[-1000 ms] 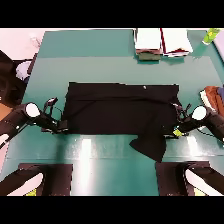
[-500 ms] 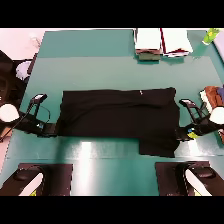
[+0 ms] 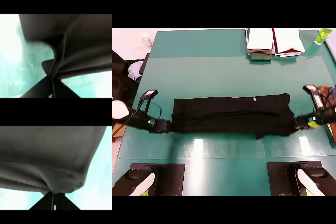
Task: Fold the shirts.
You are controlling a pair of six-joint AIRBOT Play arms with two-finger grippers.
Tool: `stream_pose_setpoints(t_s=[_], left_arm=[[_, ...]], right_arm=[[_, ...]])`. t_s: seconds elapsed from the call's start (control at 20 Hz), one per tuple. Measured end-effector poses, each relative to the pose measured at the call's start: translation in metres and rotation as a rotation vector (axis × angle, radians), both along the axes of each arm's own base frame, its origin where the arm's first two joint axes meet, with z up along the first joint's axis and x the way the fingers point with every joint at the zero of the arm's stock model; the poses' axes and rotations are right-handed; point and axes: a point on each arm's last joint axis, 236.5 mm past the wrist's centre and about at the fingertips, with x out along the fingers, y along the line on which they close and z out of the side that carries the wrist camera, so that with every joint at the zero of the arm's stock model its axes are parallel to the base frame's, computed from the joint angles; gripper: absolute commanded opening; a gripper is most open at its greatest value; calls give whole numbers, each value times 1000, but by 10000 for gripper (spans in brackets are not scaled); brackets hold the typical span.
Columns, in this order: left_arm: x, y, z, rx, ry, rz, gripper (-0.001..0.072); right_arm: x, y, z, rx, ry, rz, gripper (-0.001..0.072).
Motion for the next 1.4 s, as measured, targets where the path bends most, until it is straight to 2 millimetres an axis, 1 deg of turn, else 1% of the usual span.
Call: stream_pose_setpoints(t_s=[0.3, 0.45, 0.55, 0.65, 0.8, 0.85, 0.9, 0.95, 1.0, 1.05, 1.15, 1.2, 1.25, 1.3, 1.4], left_arm=[[93, -5, -6, 6, -90, 14, 28], [131, -7, -7, 7, -141, 26, 28], [149, -8, -8, 5, -169, 39, 28], [161, -8, -11, 2, -190, 53, 29], [171, -9, -13, 0, -209, 66, 31], [173, -9, -13, -1, -215, 68, 204], [175, -9, -13, -1, -220, 70, 512], [177, -8, -12, 0, -226, 74, 545], [179, -8, -11, -2, -230, 78, 526], [182, -8, -7, -2, -241, 80, 525], [187, -8, 6, -3, -261, 81, 525], [189, -8, 15, -4, -273, 80, 525], [190, -8, 24, -4, -283, 77, 525], [190, -9, 32, -5, -289, 76, 525], [188, -11, 43, -19, -293, 74, 525]], right_arm=[[92, 7, 2, -6, -32, 41, 21], [132, 8, 1, -7, -47, 44, 21], [154, 10, -1, -6, -52, 48, 21], [172, 9, -4, -7, -52, 47, 21], [189, 9, -15, -7, -39, 47, 24], [192, 10, -19, -6, -32, 47, 39], [195, 10, -23, -6, -29, 46, 209], [199, 9, -25, -6, -35, 43, 446], [204, 7, -26, -5, -45, 38, 553], [208, 4, -25, -2, -54, 29, 580], [215, -3, -17, 18, -79, 3, 584], [215, -9, -12, 24, -84, -5, 621], [212, -15, -7, 32, -82, -13, 689], [209, -22, -4, 38, -81, -18, 714], [192, -36, -7, 50, -36, -38, 713]])
